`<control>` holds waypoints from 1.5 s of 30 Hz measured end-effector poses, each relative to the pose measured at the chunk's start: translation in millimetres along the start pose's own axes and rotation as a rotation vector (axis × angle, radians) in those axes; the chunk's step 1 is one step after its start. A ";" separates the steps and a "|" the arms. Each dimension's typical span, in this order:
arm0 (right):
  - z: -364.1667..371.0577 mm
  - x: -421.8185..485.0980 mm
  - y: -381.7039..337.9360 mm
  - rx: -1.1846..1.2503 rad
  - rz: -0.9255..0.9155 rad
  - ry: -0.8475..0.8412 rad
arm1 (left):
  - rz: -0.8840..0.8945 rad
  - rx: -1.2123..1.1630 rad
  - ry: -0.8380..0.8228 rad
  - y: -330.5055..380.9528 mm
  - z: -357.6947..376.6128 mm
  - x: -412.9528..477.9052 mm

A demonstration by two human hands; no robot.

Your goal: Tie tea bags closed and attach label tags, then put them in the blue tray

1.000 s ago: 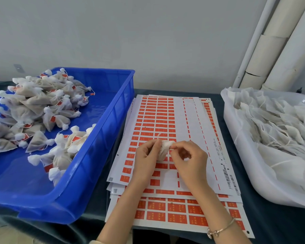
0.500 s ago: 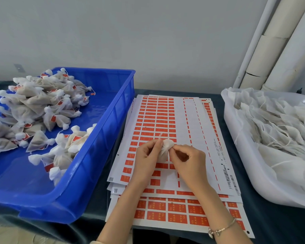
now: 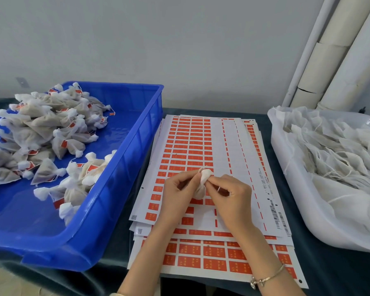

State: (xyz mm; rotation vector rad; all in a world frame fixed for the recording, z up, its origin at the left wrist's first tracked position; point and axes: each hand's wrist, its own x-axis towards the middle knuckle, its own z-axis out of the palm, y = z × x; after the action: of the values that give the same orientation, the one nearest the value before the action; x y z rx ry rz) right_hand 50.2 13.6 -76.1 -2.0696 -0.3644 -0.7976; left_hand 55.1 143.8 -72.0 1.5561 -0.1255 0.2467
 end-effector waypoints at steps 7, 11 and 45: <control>0.6 0.4 -1.3 0.033 -0.044 0.016 | -0.064 -0.030 0.059 -1.8 -3.6 3.8; 0.5 0.1 -0.3 0.031 -0.052 0.030 | -0.038 -0.030 0.034 -1.1 -3.7 3.1; 6.3 -0.4 3.5 -0.006 0.084 -0.127 | 0.068 0.124 -0.069 -6.3 6.0 -0.3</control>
State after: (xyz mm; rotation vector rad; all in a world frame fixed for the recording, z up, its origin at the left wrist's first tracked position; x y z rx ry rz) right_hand 54.2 16.7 -81.2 -2.1320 -0.3423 -0.6198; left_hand 56.8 137.8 -78.1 1.6861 -0.2210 0.2576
